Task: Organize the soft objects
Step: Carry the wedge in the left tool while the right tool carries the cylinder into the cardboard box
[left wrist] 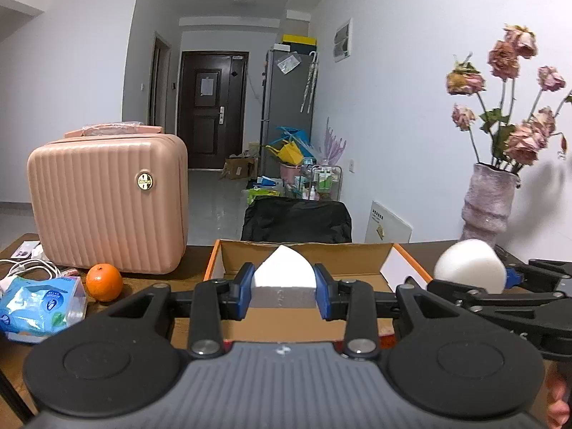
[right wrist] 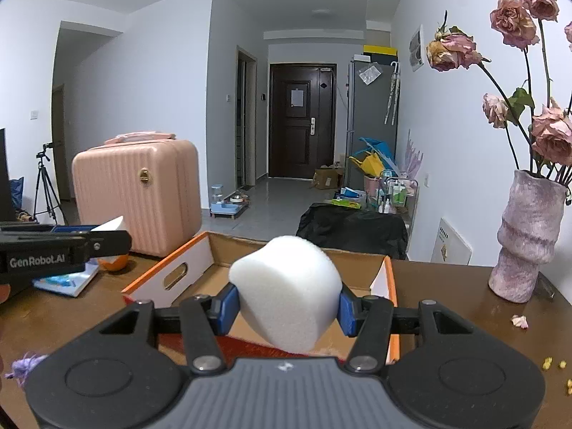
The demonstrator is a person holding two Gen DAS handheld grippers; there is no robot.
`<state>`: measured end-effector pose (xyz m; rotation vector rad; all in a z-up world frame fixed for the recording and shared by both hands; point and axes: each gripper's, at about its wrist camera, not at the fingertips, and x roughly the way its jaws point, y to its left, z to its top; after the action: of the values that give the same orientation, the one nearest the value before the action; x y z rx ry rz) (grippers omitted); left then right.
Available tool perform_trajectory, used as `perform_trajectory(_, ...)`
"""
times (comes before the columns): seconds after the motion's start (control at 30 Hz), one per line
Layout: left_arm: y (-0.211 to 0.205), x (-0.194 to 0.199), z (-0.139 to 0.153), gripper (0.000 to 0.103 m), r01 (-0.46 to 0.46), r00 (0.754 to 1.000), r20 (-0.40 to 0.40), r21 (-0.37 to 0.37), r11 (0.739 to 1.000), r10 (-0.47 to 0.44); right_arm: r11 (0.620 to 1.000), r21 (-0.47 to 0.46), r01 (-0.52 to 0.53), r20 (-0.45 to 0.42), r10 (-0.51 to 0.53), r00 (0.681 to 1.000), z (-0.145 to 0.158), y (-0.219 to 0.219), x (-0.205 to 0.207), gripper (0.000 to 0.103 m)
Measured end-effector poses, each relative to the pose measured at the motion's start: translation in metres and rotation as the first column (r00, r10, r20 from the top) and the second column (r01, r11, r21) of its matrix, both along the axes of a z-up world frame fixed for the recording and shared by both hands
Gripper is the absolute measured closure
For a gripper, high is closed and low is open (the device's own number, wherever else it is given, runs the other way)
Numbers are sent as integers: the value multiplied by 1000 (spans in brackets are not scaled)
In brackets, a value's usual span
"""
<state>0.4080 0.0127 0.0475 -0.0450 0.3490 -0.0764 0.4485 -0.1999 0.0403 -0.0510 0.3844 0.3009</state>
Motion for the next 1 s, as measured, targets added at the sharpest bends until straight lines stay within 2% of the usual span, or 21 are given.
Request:
perform_trajectory(0.5,6,65,-9,68,-33,998,-50,1,999,33,999,-25,48,-60,-50,997,5,-16,63,50)
perform_trajectory(1.0,12,128,-36,68,-90,983,-159,44,995,96,997,-48,55,-190,-63,980,-31,-30,118,50)
